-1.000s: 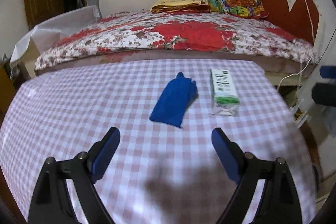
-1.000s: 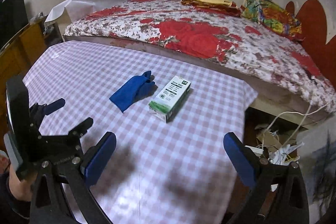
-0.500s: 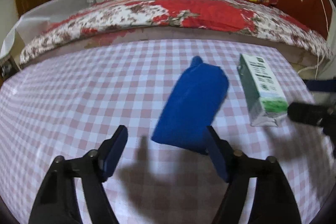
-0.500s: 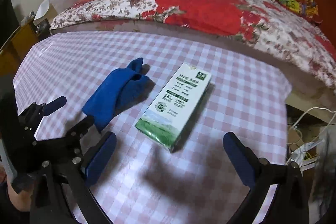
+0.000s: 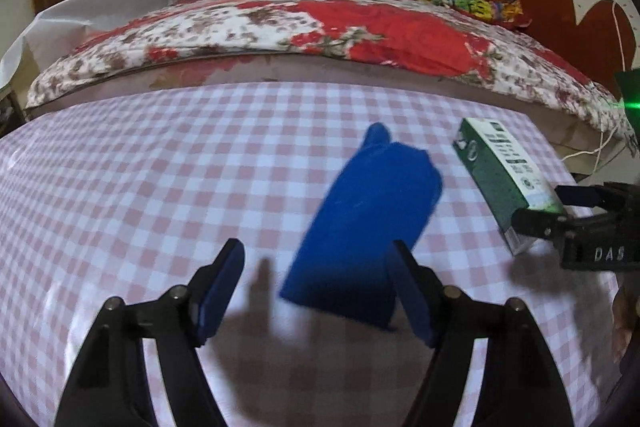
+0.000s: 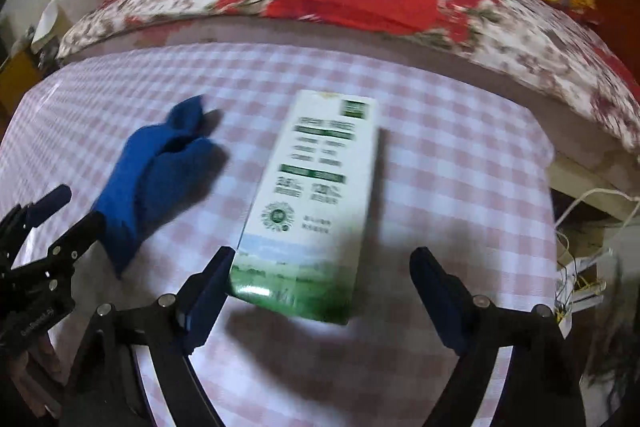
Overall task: Collect trash
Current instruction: 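Grasp the blue glove with the left tool while the right tool grasps the green milk carton, then carry the blue glove and green milk carton over the black bin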
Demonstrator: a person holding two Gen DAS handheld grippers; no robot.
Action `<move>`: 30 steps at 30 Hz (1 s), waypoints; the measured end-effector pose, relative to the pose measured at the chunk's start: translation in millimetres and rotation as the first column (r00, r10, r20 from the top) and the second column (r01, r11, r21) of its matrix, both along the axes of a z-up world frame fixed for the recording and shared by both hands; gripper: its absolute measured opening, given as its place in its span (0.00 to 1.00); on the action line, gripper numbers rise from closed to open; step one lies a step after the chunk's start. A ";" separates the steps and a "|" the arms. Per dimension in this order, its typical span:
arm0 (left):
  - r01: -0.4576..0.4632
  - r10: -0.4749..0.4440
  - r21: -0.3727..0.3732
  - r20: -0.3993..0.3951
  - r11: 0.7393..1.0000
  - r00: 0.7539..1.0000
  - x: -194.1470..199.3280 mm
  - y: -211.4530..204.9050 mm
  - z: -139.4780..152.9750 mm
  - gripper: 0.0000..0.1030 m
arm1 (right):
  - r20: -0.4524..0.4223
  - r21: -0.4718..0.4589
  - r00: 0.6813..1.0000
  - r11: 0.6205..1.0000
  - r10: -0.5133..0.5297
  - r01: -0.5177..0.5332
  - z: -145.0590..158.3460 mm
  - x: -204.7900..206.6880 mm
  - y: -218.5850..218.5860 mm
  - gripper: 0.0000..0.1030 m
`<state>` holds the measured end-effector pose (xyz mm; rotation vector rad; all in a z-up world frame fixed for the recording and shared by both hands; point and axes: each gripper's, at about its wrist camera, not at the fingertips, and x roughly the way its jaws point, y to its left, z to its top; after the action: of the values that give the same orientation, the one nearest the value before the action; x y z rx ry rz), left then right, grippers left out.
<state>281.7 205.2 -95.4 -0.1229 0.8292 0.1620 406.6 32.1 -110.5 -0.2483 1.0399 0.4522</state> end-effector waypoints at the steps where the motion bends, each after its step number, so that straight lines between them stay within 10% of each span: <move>1: 0.005 -0.005 -0.006 -0.002 1.000 1.000 4.8 -3.0 -0.5 0.73 | 0.001 0.005 1.000 1.000 -0.001 0.001 0.1 3.3 -0.4 0.87; 17: 0.051 -0.053 -0.027 -0.058 0.998 0.997 57.1 -25.0 -18.0 0.73 | -0.031 0.031 0.999 0.999 0.030 -0.030 -10.7 14.1 1.6 0.57; 21: 0.063 -0.065 -0.028 -0.066 0.998 0.996 64.5 -30.6 -17.8 0.53 | -0.010 0.026 1.000 0.999 0.028 -0.028 -8.8 13.0 -3.3 0.56; 23: 0.081 -0.083 -0.033 -0.066 0.996 0.994 66.4 -34.4 -16.0 0.28 | 0.003 0.016 1.000 0.999 0.028 -0.028 -7.3 11.2 -5.8 0.56; 30: 0.103 -0.104 -0.033 -0.045 0.994 0.994 53.1 -40.3 0.0 0.19 | 0.054 0.036 0.998 0.999 0.037 -0.039 17.9 -5.7 -22.8 0.56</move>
<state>334.9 164.9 -95.4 -0.1053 0.8824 0.0548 400.9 9.2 -92.5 -0.2466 0.9755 0.4967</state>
